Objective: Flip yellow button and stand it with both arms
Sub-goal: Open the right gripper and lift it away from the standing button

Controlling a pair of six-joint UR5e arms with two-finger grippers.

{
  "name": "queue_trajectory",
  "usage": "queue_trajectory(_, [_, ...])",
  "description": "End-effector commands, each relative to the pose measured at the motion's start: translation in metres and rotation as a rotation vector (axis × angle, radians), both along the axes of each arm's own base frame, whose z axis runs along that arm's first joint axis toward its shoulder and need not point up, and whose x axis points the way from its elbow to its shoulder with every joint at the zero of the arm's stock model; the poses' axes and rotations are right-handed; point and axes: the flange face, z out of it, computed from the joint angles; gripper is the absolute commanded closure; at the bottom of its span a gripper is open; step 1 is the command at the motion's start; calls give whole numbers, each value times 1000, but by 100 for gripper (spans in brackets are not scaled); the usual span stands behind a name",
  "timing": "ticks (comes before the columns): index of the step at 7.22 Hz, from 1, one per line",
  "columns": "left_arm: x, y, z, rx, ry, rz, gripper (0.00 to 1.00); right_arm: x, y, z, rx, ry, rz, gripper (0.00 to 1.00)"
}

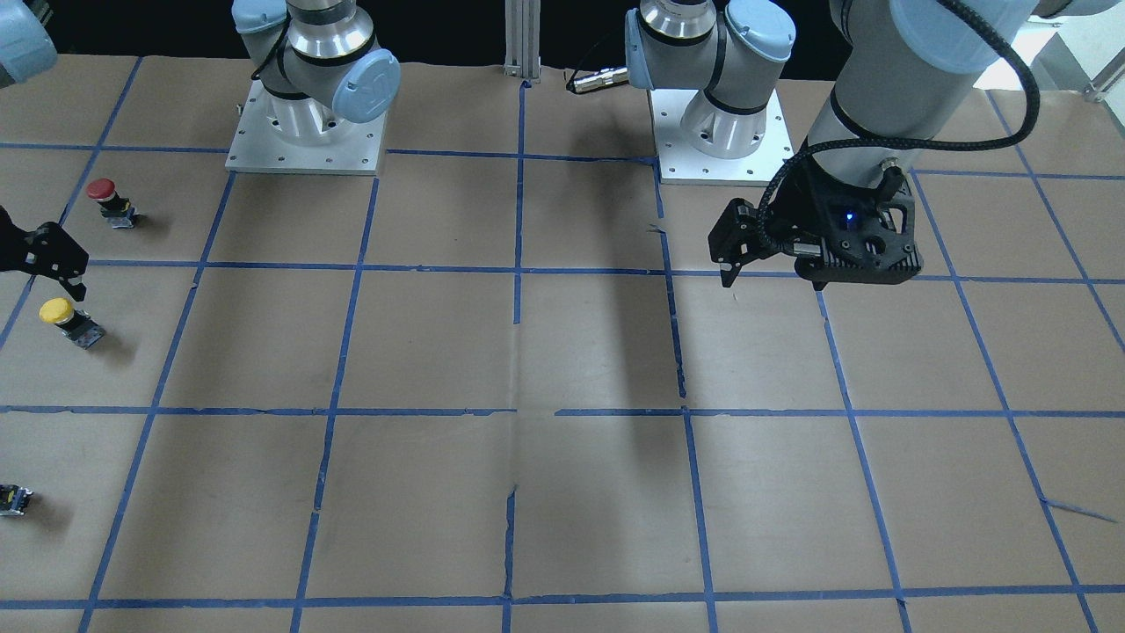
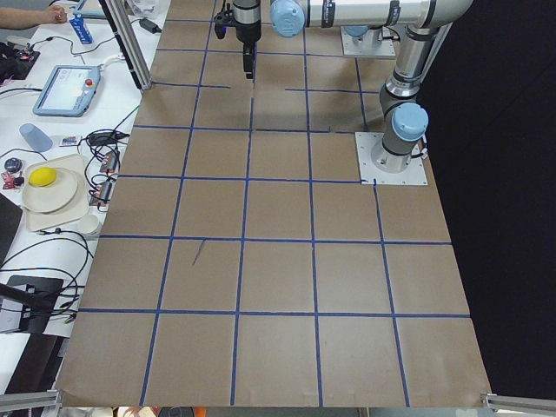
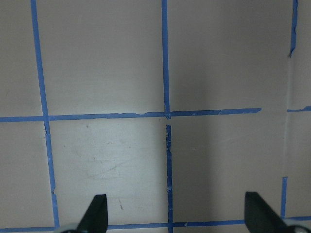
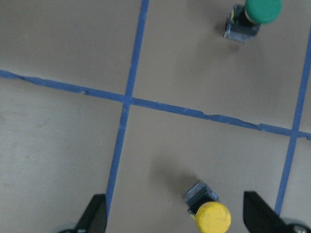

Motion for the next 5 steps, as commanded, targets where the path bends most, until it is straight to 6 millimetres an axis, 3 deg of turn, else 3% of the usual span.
queue_trajectory(1, [0, 0, 0, 0, 3, -1, 0, 74, -23, 71, 94, -61, -69, 1])
queue_trajectory(3, [-1, 3, 2, 5, -2, -1, 0, 163, -15, 134, 127, -72, -152, 1])
queue_trajectory(5, [4, -2, 10, -12, 1, -6, 0, 246, -4, 168, 117, -62, -201, 1])
